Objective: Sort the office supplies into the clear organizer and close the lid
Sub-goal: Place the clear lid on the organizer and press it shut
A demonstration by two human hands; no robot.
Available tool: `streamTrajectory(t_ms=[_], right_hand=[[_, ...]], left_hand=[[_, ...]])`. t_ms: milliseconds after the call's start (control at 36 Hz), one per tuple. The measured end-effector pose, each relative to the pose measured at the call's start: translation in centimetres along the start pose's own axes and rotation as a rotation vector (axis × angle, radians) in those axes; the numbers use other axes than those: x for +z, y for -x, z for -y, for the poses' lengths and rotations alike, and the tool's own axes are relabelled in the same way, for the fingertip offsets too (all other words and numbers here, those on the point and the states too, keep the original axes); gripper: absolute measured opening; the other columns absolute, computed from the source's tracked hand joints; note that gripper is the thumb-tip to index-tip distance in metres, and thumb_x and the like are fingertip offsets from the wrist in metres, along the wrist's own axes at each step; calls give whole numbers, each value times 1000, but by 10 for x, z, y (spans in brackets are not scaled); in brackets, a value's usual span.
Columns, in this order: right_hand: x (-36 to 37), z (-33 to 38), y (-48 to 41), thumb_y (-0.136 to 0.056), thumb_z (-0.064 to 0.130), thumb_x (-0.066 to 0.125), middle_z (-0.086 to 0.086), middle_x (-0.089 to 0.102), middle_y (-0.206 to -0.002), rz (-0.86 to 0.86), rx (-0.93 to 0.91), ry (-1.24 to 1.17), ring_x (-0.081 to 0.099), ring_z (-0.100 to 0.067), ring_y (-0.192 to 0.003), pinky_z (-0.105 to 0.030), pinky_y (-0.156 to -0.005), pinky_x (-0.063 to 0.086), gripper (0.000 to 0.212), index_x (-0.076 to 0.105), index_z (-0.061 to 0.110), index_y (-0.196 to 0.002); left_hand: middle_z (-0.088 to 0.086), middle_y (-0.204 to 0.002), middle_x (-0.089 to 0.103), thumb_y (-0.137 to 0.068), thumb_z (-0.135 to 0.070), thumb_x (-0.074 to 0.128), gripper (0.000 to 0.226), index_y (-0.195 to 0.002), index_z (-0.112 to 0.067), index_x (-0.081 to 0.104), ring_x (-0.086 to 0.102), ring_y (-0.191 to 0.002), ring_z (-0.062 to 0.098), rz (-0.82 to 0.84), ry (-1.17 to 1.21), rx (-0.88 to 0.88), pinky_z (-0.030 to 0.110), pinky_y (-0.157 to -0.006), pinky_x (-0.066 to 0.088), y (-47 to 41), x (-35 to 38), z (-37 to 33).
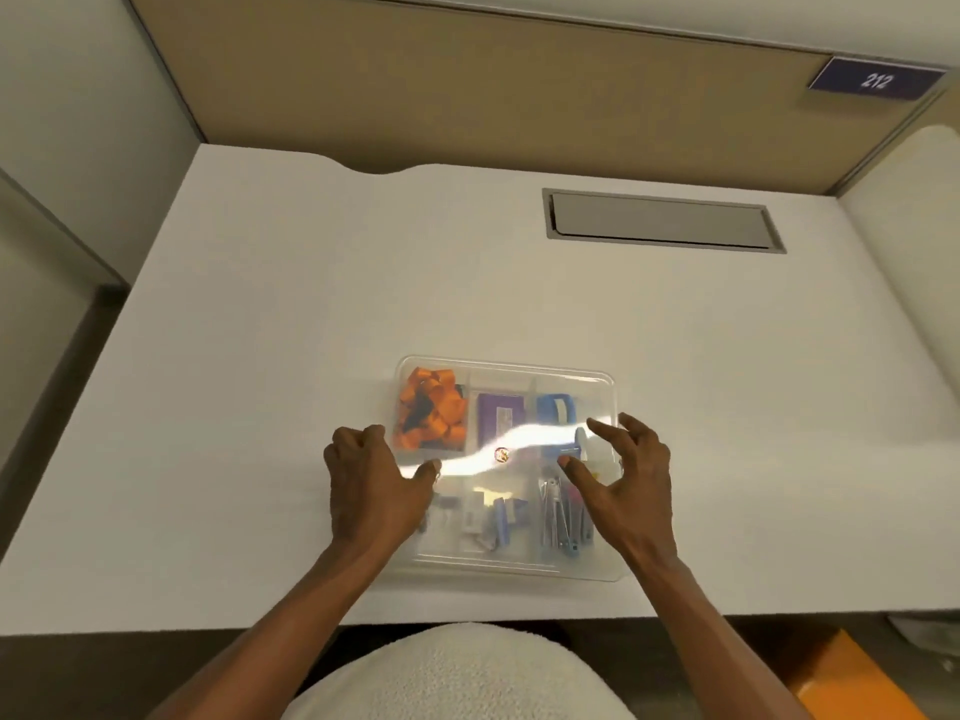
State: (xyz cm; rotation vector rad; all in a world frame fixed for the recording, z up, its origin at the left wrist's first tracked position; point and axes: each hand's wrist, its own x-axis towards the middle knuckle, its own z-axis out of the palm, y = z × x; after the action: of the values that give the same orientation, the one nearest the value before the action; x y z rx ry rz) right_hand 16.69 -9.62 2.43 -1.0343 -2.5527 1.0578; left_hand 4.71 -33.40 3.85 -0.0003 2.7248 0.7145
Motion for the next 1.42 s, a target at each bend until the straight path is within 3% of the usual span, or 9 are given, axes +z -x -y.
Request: streamTrajectory(t_ms=[83,250,361,500,694,861,1056,1194,1417], right_hand=[[3,-8,-2,-81,42,87,-6,44,-159,37,-34,0,41,-25,-144,-39,-109,44,65,64,28,-141],[12,-21,-8,-83,52,82,-9,38,-164,74,-103,123,40,-30,-147,-52,-109,51,71,61,27,-145],[19,-27,-6,-90,71,57,-14,32,-167,73,-158,266,42,-35,-147,-55,-112,46,75,53,26,-150],[29,-28,-5,-93,83,32,-18,21,-173,40,-237,399,24,-38,-159,-55,-124,30,91,37,21,-160],[32,-22,-19,-92,89,21,-11,-4,-177,76,-325,449,-4,-29,-164,-51,-132,11,100,15,25,-168],[33,-28,-22,-89,90,24,-10,-14,-176,121,-342,434,-9,-29,-164,-51,-131,20,105,3,24,-169],[36,-31,-24,-89,89,31,-7,-13,-176,135,-330,413,-9,-26,-164,-52,-131,17,106,3,24,-168],[37,-30,-24,-87,88,36,-5,-8,-177,125,-320,345,-5,-25,-164,-53,-131,17,107,9,24,-168],[37,-28,-25,-88,80,49,-8,-9,-177,112,-340,363,-6,-28,-164,-55,-130,18,108,12,18,-168]], left_hand=[[15,-124,53,-81,-50,83,67,-126,-6,61,49,-123,33,-12,-44,-6,42,-90,53,-1,8,1],[14,-123,55,-85,-50,79,64,-127,-7,58,51,-120,32,-38,-111,31,43,-84,57,1,19,3],[19,-129,58,-86,-69,66,75,-125,-4,60,55,-117,35,-125,-319,109,46,-88,54,1,25,7],[30,-168,21,-86,-88,36,113,-155,2,37,29,-153,46,-159,-349,243,55,-119,35,-11,26,3],[14,-175,-15,-83,-96,22,122,-167,-9,3,-12,-163,29,-20,-292,554,50,-133,9,-45,29,9],[6,-176,-13,-85,-92,33,120,-167,-12,-1,-7,-164,23,4,-170,607,49,-131,22,-56,38,21],[-2,-177,-7,-83,-90,44,111,-164,-38,-11,-1,-164,18,-1,50,615,40,-129,16,-58,48,27],[-2,-177,-1,-83,-90,46,106,-163,-45,-8,5,-164,20,-4,136,596,46,-130,22,-65,54,31],[0,-177,-5,-84,-91,35,109,-163,-37,-18,2,-164,22,-34,-57,575,44,-130,17,-65,56,27]])
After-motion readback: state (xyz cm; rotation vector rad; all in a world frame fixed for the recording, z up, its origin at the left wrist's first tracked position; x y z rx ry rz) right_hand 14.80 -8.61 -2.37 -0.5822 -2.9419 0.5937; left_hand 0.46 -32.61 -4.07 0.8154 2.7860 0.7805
